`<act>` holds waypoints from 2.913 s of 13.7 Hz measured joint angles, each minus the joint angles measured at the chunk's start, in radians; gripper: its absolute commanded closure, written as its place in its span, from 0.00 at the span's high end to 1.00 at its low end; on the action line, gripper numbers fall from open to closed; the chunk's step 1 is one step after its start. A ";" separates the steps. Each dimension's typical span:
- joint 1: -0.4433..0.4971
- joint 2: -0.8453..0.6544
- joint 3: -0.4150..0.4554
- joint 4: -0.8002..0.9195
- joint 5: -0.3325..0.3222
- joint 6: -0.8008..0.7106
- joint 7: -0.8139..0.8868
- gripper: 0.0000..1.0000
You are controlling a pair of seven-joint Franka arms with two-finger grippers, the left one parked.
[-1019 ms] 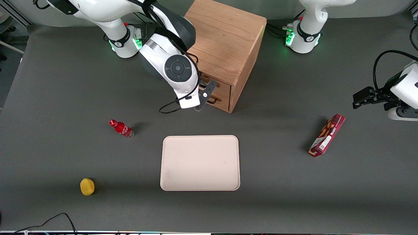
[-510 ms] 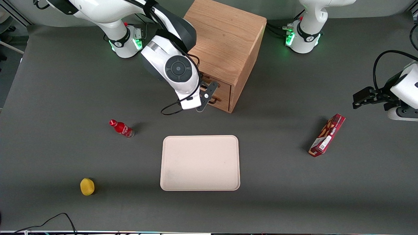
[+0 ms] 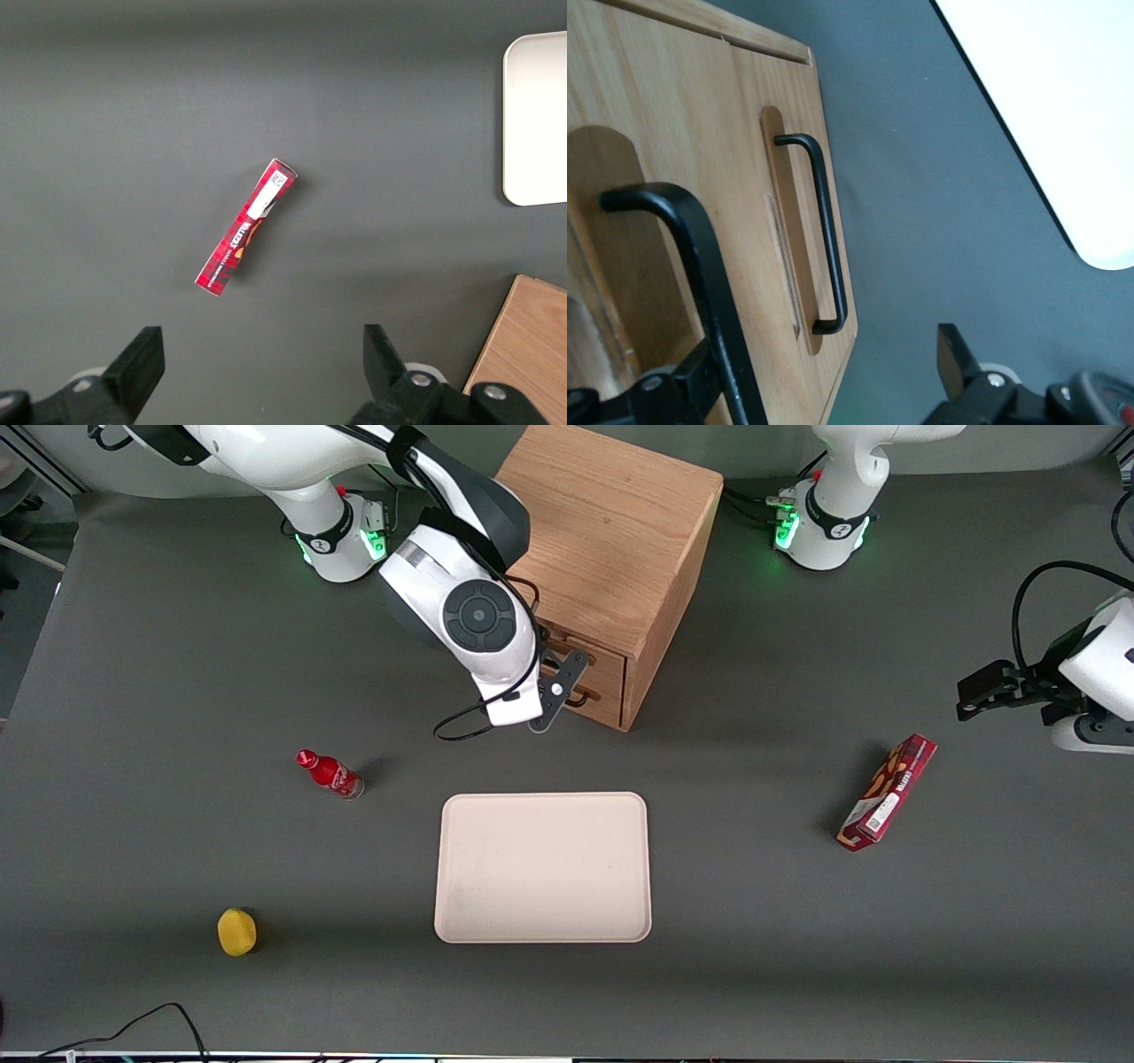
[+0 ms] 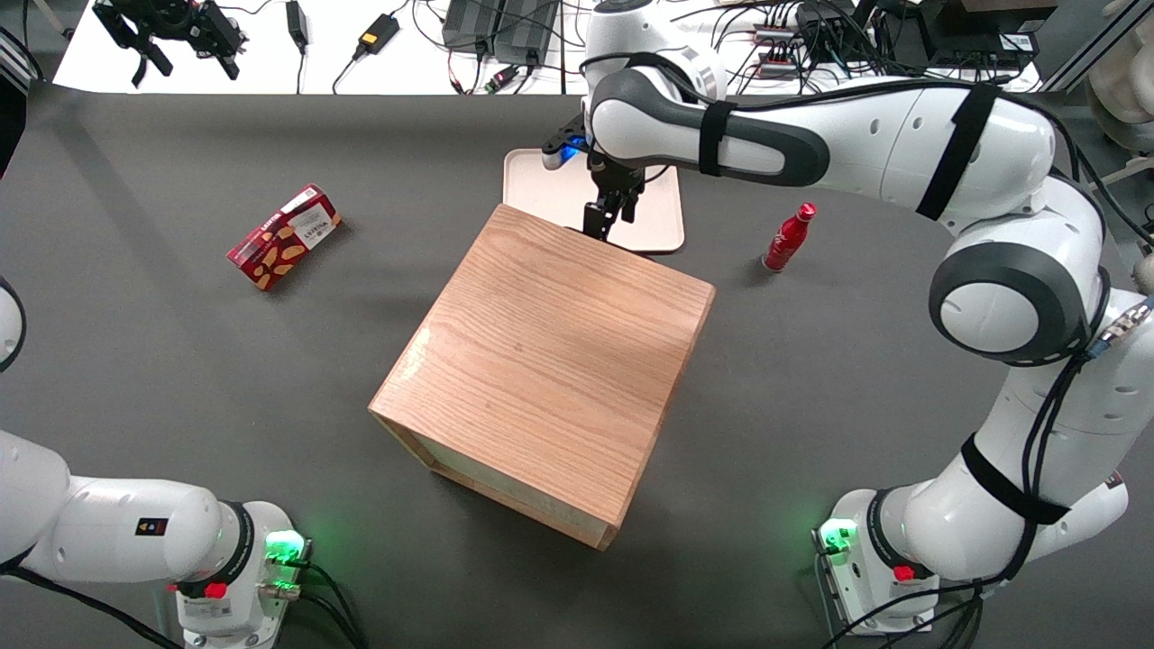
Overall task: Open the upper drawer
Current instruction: 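Pull the upper drawer handle outward with the right gripper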
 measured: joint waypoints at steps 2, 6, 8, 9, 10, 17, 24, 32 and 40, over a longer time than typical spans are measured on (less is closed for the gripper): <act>-0.018 0.004 -0.007 -0.002 -0.022 0.003 -0.019 1.00; -0.046 0.019 -0.013 -0.003 -0.032 0.020 -0.047 1.00; -0.049 0.021 -0.013 -0.003 -0.035 0.022 -0.047 1.00; -0.053 0.022 -0.013 -0.002 -0.038 0.027 -0.048 1.00; -0.057 0.022 -0.013 -0.001 -0.043 0.033 -0.050 1.00; -0.104 0.029 -0.014 0.018 -0.077 0.037 -0.099 1.00; -0.135 0.036 -0.014 0.059 -0.094 0.038 -0.143 1.00; -0.128 0.115 -0.025 0.161 -0.115 0.039 -0.143 1.00; -0.129 0.138 -0.074 0.203 -0.139 0.052 -0.167 1.00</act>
